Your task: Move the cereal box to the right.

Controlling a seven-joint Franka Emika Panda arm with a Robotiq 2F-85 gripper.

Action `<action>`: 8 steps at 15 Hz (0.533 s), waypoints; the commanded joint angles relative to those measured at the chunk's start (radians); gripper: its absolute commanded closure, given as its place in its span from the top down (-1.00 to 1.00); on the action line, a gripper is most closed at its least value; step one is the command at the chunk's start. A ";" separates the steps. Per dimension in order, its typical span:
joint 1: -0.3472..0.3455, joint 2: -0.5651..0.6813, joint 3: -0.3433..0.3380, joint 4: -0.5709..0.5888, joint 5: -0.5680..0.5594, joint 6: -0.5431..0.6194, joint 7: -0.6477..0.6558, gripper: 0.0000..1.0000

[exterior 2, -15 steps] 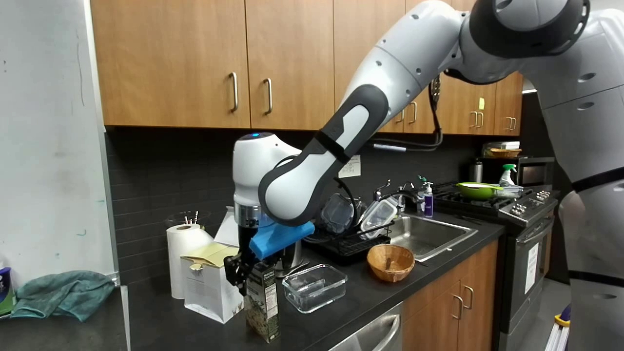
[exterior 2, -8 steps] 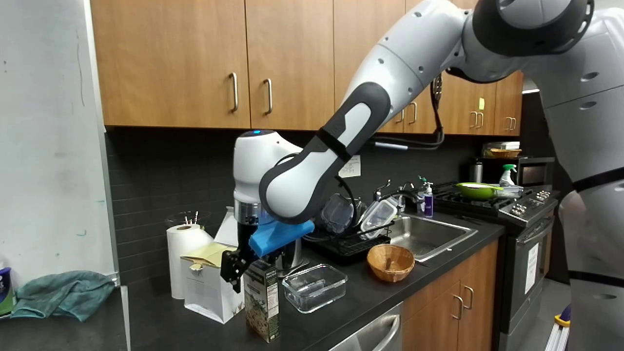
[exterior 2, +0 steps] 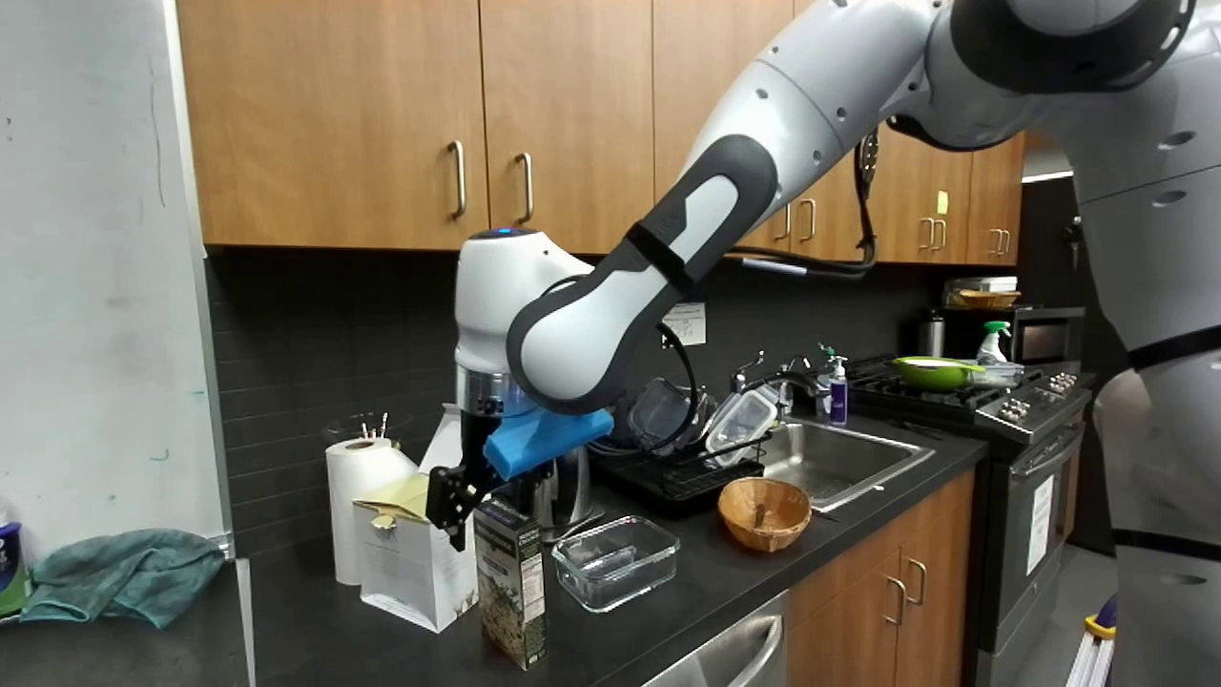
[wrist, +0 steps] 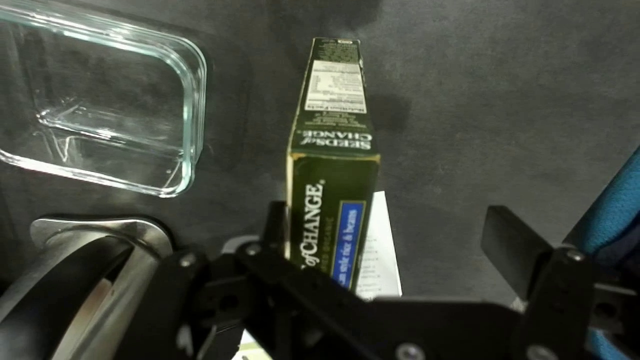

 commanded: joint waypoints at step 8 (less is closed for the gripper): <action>-0.001 -0.072 0.037 -0.004 -0.092 -0.060 0.005 1.00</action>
